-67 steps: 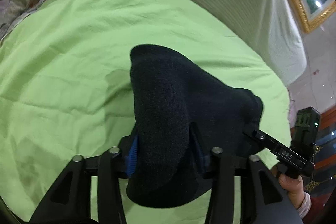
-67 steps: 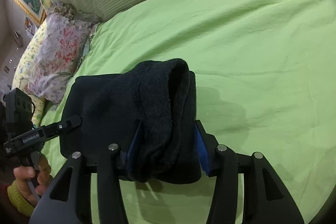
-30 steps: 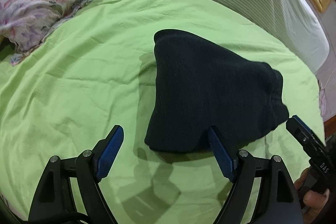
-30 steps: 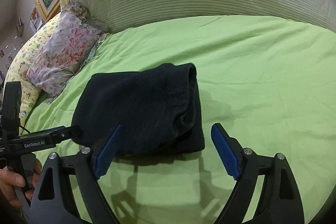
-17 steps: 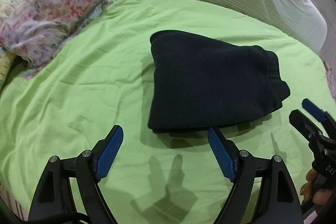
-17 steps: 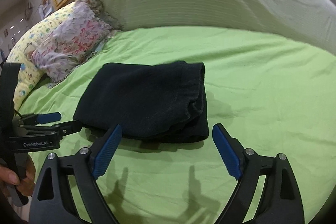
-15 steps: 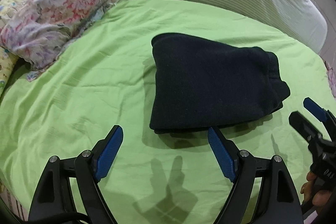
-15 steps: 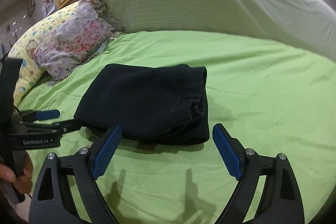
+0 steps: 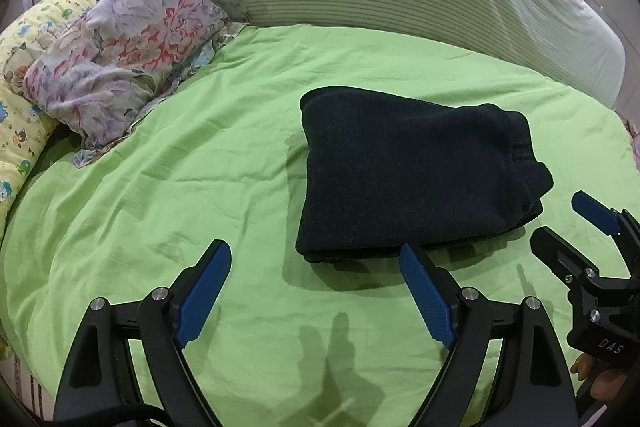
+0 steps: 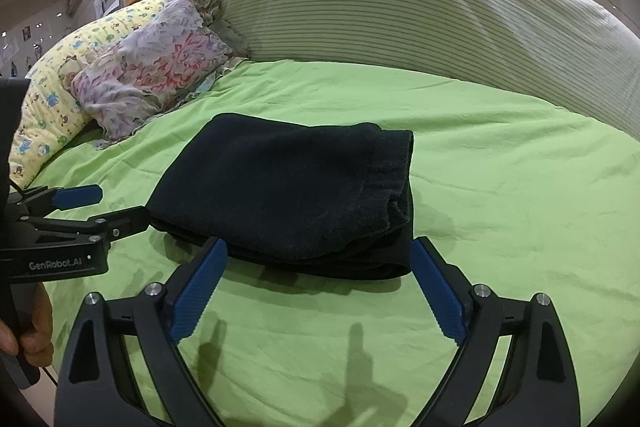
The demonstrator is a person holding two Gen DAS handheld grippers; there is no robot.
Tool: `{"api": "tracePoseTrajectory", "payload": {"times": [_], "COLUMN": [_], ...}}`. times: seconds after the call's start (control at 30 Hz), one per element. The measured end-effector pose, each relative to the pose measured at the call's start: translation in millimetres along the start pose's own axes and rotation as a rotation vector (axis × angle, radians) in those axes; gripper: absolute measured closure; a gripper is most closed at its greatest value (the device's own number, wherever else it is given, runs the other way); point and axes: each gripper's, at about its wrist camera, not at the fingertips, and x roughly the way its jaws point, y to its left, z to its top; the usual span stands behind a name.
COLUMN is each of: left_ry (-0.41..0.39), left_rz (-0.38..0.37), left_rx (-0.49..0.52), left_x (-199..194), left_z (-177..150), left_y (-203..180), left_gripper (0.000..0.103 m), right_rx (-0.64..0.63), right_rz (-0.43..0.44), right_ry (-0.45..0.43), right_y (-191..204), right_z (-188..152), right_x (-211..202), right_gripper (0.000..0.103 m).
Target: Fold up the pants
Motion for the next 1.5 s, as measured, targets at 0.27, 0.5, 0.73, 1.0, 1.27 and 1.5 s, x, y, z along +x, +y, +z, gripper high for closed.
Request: {"api": "tracePoseTrajectory", "payload": {"times": [0.27,0.5,0.73,1.0,1.27,1.5], "left_ry": [-0.011,0.005,0.011,-0.004,0.0,0.004], "left_rz": [0.0,0.007,-0.002,-0.002,-0.016,-0.025], "left_rx": [0.016,0.004,-0.019,-0.029,-0.033,-0.037], "left_x": [2,8,12,12,12,11], "left_z": [0,0,2,4,4,4], "left_y": [-7,-7,-6,-7,-6,-6], "left_gripper": [0.014,0.014,0.014,0.013,0.013,0.013], "right_rx": [0.006,0.016,0.005,-0.001,-0.002,-0.003], "right_rz": [0.003,-0.011,-0.009,-0.017,-0.012,-0.015], "right_ry": [-0.021,-0.018,-0.025,-0.029,-0.026,-0.032], "right_y": [-2,-6,-8,-8,-10,-12], "right_z": [0,0,-1,0,2,1], "right_x": [4,8,10,9,11,9], "right_gripper": [0.01,0.009,0.009,0.009,0.009,0.009]}}
